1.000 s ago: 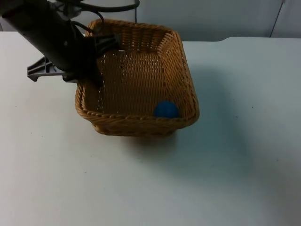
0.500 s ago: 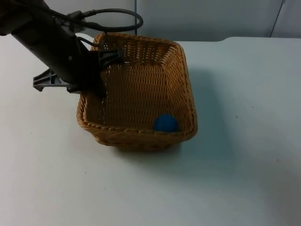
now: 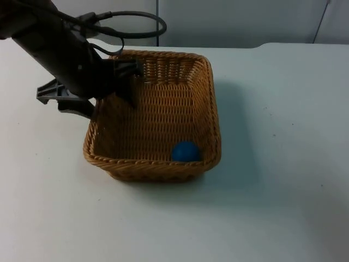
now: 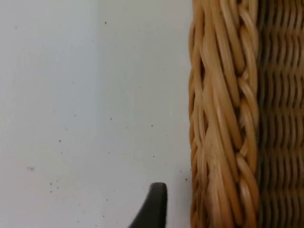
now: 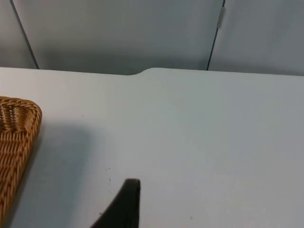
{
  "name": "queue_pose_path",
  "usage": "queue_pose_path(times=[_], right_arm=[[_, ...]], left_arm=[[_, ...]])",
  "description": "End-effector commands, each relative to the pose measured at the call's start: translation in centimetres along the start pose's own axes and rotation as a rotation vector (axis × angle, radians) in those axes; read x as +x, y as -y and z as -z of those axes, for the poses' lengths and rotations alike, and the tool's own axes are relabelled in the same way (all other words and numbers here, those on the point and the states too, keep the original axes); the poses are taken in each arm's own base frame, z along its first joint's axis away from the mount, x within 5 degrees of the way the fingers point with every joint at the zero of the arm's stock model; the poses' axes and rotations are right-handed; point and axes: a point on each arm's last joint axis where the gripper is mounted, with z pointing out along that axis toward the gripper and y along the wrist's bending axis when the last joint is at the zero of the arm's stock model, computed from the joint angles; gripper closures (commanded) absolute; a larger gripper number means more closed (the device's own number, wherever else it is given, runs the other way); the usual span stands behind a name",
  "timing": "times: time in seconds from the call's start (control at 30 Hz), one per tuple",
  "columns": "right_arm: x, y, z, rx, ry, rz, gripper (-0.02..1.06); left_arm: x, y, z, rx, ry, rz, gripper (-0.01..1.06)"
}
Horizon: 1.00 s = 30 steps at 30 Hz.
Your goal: Pick up the basket with the left hand and place the ball into the basket with the right hand.
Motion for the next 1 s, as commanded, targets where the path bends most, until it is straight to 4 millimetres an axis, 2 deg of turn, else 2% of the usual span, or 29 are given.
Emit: queue_pose_path(times=[0.0, 0.1, 0.3, 0.43, 0.47, 0.6, 0.63, 0.73, 0.77, 0.8, 0.93, 0.97], right_arm=[[0.2, 0.1, -0.1, 0.007, -0.008, 0.007, 0.04], [0.2, 0.1, -0.1, 0.007, -0.008, 0.007, 0.04], [0.1, 0.1, -0.1, 0.006, 0.005, 0.009, 0.04], [0.0, 0.1, -0.1, 0.006, 0.011, 0.009, 0.04], [0.0, 0.1, -0.1, 0.006, 0.011, 0.009, 0.04], [0.0, 0.1, -0.1, 0.006, 0.013, 0.009, 0.04], [0.0, 0.1, -0.1, 0.006, 0.013, 0.009, 0.04], [0.0, 0.1, -0.1, 0.006, 0.019, 0.007, 0.04], [0.0, 0.1, -0.1, 0.006, 0.019, 0.007, 0.04], [0.0, 0.1, -0.1, 0.006, 0.019, 0.007, 0.04], [0.0, 0.1, -0.1, 0.006, 0.019, 0.007, 0.04], [0.0, 0.1, -0.1, 0.006, 0.019, 0.007, 0.04]], left_arm=[[-0.1, 0.2, 0.5, 0.004, 0.003, -0.007, 0.17], [0.2, 0.1, 0.5, -0.008, -0.031, -0.037, 0.08], [0.4, -0.5, 1.2, -0.114, -0.097, -0.108, 0.08], [-0.7, -0.7, 3.7, -0.249, -0.038, -0.136, 0.08], [-0.7, -0.7, 3.7, -0.249, -0.038, -0.136, 0.08], [-2.4, 0.3, 7.6, -0.300, 0.050, -0.213, 0.08], [-2.4, 0.3, 7.6, -0.300, 0.050, -0.213, 0.08], [-3.4, 1.5, 11.6, -0.291, 0.133, -0.233, 0.08], [-3.4, 1.9, 12.9, -0.287, 0.160, -0.244, 0.08], [-3.4, 1.9, 12.9, -0.287, 0.160, -0.244, 0.08], [-3.5, 3.1, 18.1, -0.265, 0.274, -0.294, 0.08], [-3.5, 3.1, 18.1, -0.265, 0.274, -0.294, 0.08]])
